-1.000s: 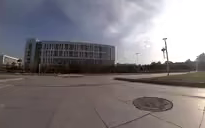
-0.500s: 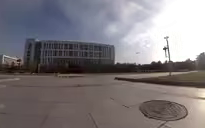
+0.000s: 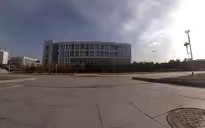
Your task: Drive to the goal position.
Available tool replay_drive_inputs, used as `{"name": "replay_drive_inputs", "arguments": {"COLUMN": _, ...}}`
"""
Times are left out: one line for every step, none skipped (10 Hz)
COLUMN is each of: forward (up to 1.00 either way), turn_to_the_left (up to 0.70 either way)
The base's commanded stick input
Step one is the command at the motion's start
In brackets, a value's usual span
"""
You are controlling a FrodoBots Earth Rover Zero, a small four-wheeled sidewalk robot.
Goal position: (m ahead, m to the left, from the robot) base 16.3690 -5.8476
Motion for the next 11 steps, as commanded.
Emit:
{"name": "replay_drive_inputs", "arguments": {"forward": 0.7, "turn_to_the_left": 0.03}}
{"name": "replay_drive_inputs", "arguments": {"forward": 0.7, "turn_to_the_left": 0.0}}
{"name": "replay_drive_inputs", "arguments": {"forward": 0.7, "turn_to_the_left": 0.0}}
{"name": "replay_drive_inputs", "arguments": {"forward": 0.7, "turn_to_the_left": 0.0}}
{"name": "replay_drive_inputs", "arguments": {"forward": 0.7, "turn_to_the_left": 0.0}}
{"name": "replay_drive_inputs", "arguments": {"forward": 0.7, "turn_to_the_left": 0.0}}
{"name": "replay_drive_inputs", "arguments": {"forward": 0.7, "turn_to_the_left": 0.0}}
{"name": "replay_drive_inputs", "arguments": {"forward": 0.7, "turn_to_the_left": 0.0}}
{"name": "replay_drive_inputs", "arguments": {"forward": 0.7, "turn_to_the_left": 0.0}}
{"name": "replay_drive_inputs", "arguments": {"forward": 0.7, "turn_to_the_left": 0.0}}
{"name": "replay_drive_inputs", "arguments": {"forward": 0.7, "turn_to_the_left": 0.0}}
